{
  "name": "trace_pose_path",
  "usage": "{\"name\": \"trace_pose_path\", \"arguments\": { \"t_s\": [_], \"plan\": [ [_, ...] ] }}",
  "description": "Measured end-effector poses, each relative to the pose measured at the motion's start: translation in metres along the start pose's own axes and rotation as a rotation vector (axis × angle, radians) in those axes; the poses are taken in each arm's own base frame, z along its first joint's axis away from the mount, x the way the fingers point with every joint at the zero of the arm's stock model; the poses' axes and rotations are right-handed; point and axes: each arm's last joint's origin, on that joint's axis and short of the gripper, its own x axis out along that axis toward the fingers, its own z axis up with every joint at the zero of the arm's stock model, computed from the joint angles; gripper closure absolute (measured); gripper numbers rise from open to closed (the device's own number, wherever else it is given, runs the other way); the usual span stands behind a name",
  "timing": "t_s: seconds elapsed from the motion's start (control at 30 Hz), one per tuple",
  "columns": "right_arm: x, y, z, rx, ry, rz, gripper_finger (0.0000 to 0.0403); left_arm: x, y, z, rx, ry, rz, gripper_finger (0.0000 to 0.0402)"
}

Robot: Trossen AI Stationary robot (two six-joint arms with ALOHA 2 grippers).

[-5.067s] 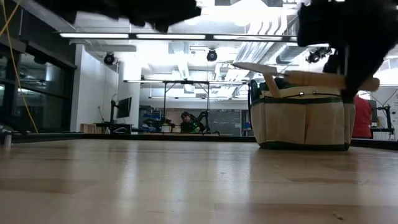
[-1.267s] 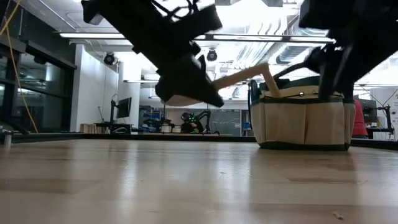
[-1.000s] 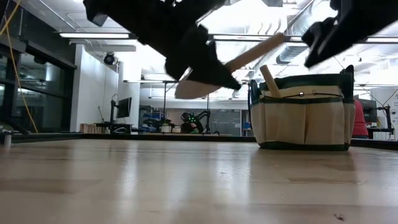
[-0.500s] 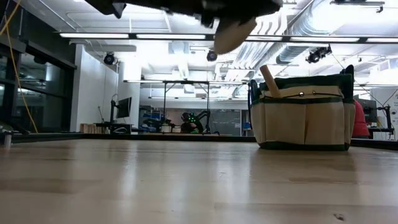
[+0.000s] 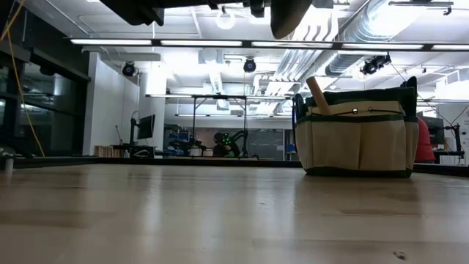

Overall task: Pick & Place Garden tools in Gardening bag
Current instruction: Put the trowel into the gardening bag

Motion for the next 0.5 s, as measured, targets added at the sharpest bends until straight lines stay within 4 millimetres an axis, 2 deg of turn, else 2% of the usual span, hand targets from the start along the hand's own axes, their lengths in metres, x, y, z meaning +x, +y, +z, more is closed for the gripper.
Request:
{"name": "trace_pose_path", "arguments": {
  "t_s": [0.3,0.5],
  "plan": [
    [0.013,-0.012,0.008,0.023,-0.098,0.063,0.0247,0.0,0.001,0.0,-0.005,-0.016,-0.035,0.0351],
    [0.015,-0.013,0.008,0.026,-0.112,0.119,0.0247,0.0,0.001,0.001,-0.006,-0.031,-0.052,0.0351]
  ]
}}
